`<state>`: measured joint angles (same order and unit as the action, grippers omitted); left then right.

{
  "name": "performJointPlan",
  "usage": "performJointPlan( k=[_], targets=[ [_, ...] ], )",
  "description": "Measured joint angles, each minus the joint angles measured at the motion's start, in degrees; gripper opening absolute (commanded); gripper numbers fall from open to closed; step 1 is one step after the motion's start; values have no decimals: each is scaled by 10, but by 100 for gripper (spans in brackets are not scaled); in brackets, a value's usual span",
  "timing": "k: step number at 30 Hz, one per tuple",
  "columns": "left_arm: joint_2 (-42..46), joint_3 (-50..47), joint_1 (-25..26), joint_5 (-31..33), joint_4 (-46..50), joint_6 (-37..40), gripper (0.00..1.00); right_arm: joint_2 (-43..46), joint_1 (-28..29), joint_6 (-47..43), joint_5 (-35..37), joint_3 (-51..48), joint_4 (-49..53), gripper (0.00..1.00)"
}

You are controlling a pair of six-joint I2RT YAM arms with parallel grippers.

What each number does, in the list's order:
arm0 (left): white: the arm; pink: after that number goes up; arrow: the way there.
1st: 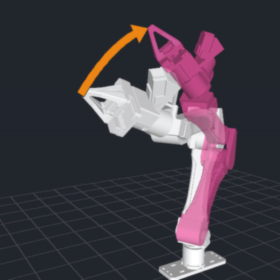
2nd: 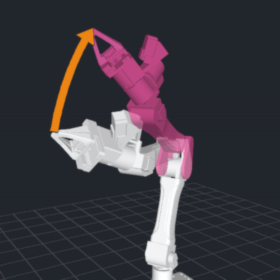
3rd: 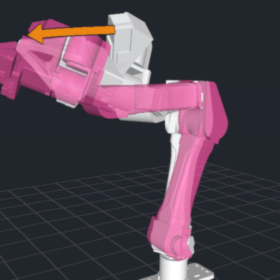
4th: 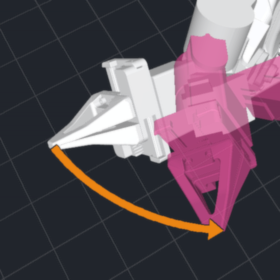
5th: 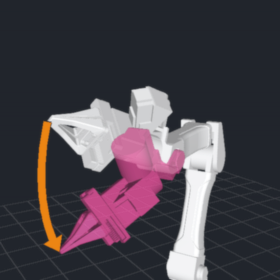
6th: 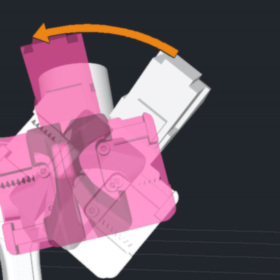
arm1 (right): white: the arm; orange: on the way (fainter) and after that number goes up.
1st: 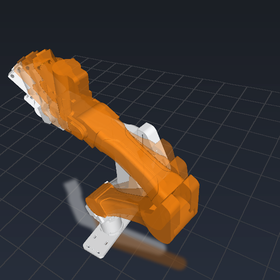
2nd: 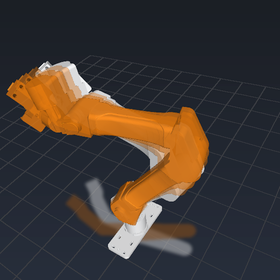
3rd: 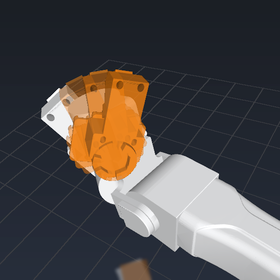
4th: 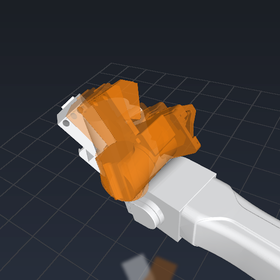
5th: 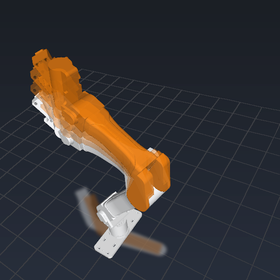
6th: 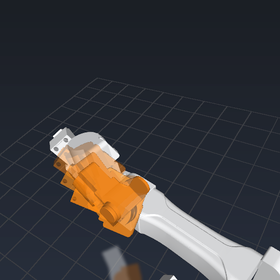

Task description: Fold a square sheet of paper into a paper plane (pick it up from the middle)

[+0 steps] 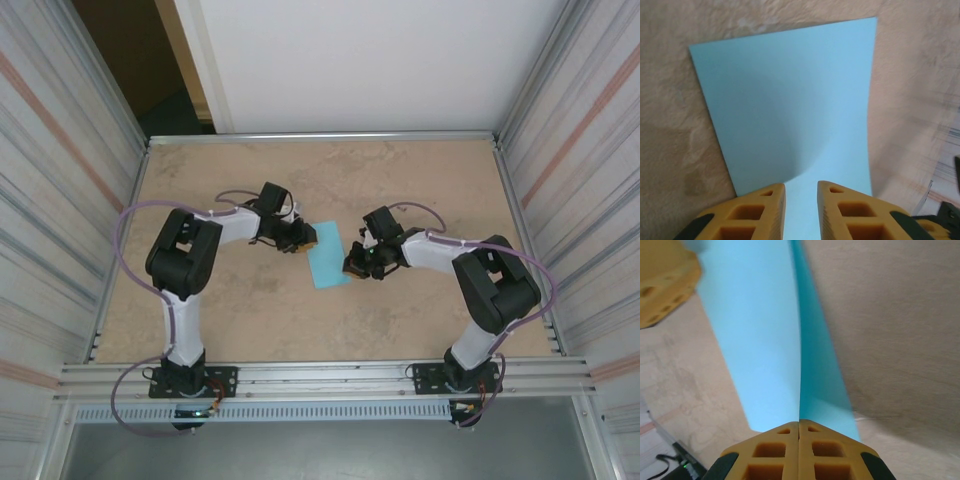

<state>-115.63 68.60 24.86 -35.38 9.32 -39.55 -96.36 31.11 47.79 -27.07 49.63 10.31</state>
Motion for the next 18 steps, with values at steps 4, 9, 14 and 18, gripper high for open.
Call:
performJointPlan(
  k=[4,9,14,18],
  targets=[
    [-2,-1,0,-4,-2,4,21,-5,8,-14,-18,21,-6,0],
    [-2,-1,0,-4,-1,4,20,-37,24,-19,-30,62,-29,0],
    [-4,-1,0,-6,-3,5,20,-67,34,-14,-25,82,-50,0],
    [-4,-2,0,-6,-4,6,20,-85,38,1,-12,89,-58,0]
  ],
)
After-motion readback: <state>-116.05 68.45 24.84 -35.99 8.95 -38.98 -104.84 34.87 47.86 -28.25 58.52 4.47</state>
